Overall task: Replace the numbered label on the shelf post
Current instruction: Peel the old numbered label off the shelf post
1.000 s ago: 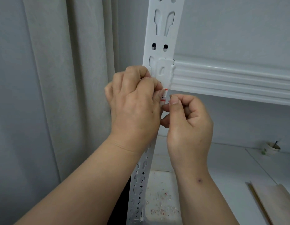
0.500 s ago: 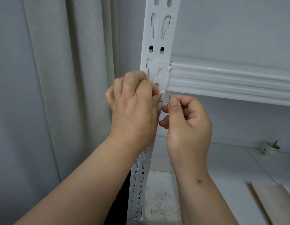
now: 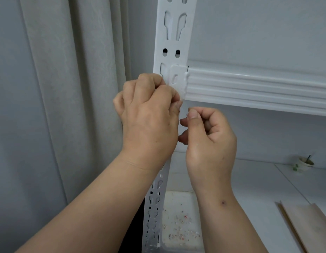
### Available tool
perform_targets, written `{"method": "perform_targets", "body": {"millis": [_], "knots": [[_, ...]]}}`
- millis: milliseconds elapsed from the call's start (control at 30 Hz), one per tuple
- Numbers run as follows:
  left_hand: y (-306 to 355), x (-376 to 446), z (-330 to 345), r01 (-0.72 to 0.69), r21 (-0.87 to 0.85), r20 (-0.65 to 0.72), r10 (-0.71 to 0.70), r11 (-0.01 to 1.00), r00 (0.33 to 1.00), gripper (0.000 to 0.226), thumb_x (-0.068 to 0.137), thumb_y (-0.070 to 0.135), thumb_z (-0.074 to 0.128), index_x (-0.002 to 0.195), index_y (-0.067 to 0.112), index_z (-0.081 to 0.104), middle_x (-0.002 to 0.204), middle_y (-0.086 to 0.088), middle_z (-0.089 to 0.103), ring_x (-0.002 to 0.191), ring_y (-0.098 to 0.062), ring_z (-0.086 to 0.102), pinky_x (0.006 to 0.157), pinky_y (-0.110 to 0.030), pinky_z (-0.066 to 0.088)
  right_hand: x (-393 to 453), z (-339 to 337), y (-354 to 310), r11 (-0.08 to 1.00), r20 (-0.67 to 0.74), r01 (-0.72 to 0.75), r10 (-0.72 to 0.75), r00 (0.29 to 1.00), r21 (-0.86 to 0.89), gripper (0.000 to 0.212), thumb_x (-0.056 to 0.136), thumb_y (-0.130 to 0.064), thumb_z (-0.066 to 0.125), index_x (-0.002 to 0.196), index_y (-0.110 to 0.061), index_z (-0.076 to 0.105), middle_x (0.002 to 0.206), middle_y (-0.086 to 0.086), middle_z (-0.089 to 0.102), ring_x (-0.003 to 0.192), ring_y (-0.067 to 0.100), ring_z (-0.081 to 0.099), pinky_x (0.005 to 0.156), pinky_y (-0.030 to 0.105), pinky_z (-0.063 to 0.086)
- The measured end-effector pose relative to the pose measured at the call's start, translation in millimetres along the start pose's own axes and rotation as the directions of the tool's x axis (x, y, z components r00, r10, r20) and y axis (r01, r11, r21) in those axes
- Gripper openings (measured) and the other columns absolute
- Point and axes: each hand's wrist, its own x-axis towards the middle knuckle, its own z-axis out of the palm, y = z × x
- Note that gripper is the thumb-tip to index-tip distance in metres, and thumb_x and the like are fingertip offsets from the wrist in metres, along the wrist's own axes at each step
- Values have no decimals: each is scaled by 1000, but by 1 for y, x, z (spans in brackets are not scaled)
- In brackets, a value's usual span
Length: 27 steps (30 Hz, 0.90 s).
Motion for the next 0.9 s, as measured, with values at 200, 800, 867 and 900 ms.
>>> {"method": "perform_targets", "body": {"millis": [200, 800, 867, 900], "knots": [[1, 2, -2, -60, 60, 55, 57, 996, 997, 4, 78, 15, 66, 76, 15, 62, 99, -4, 60, 93, -18, 37, 82, -25, 13, -2, 1, 0, 999, 0, -32, 32, 999, 17, 13, 94, -20, 58, 82, -22, 64, 73, 3, 69, 61, 23, 63, 60, 38, 56], [14, -22, -31, 548, -365, 402, -403, 753, 822, 21, 87, 13, 68, 72, 27, 66, 94, 11, 57, 86, 3, 58, 75, -9, 45, -1, 0, -1, 948, 202, -222, 177, 963, 228, 12, 91, -6, 59, 87, -8, 70, 73, -1, 68, 65, 7, 61, 63, 20, 47], [14, -22, -31, 582, -386, 425, -422, 716, 801, 22, 86, 8, 67, 72, 25, 67, 95, 8, 58, 83, 3, 58, 67, -3, 43, -3, -1, -2, 926, 233, -261, 200, 952, 272, 10, 90, -4, 60, 88, -6, 70, 73, 2, 68, 66, 10, 62, 64, 20, 48], [13, -23, -32, 589, -393, 427, -427, 706, 797, 23, 86, 7, 67, 72, 26, 67, 96, 7, 58, 83, 4, 58, 67, -3, 42, -5, -1, -2, 918, 236, -275, 211, 949, 287, 9, 89, -3, 62, 88, -6, 70, 73, 3, 69, 66, 10, 63, 63, 20, 49]]}}
